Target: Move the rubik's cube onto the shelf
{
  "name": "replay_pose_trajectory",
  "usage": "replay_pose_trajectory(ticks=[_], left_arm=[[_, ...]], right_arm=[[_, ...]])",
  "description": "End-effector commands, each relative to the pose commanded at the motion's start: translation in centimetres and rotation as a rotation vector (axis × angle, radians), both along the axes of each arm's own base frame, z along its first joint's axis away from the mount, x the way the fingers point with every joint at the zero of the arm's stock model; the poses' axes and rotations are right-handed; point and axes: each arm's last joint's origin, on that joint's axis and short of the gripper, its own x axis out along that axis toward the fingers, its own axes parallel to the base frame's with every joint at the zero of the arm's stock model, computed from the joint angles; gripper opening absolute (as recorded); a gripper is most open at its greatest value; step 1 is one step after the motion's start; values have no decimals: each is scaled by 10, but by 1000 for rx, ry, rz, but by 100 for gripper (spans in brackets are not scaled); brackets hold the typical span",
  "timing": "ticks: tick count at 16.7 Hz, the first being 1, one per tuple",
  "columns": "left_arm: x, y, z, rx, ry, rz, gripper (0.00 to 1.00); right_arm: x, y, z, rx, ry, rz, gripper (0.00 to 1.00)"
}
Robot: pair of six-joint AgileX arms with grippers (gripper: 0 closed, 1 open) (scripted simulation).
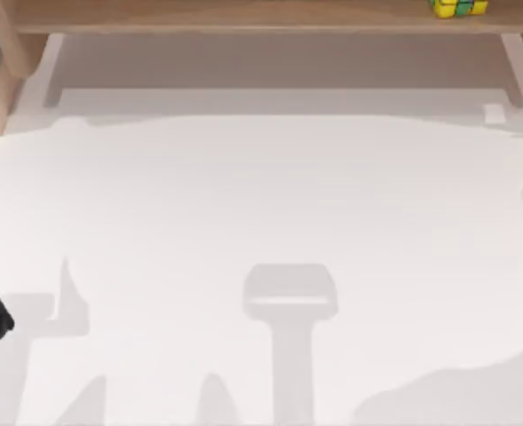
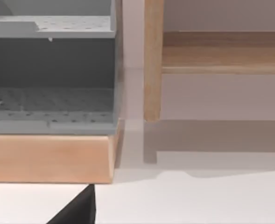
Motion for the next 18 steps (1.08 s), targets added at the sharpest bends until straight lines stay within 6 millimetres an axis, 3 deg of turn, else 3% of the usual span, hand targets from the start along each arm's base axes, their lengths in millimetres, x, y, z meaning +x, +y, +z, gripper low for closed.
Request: replay_pose_trajectory(ticks=[5, 10, 18], left_arm=[[0, 0, 0, 0, 0, 0, 100], [0, 0, 0, 0, 0, 0, 100], [0, 0, 0, 0, 0, 0, 100]], right_arm=[[40, -4, -3, 5, 12, -17, 0], [44, -4, -5, 8, 20, -22, 0], [44, -4, -5, 8, 20, -22, 60]])
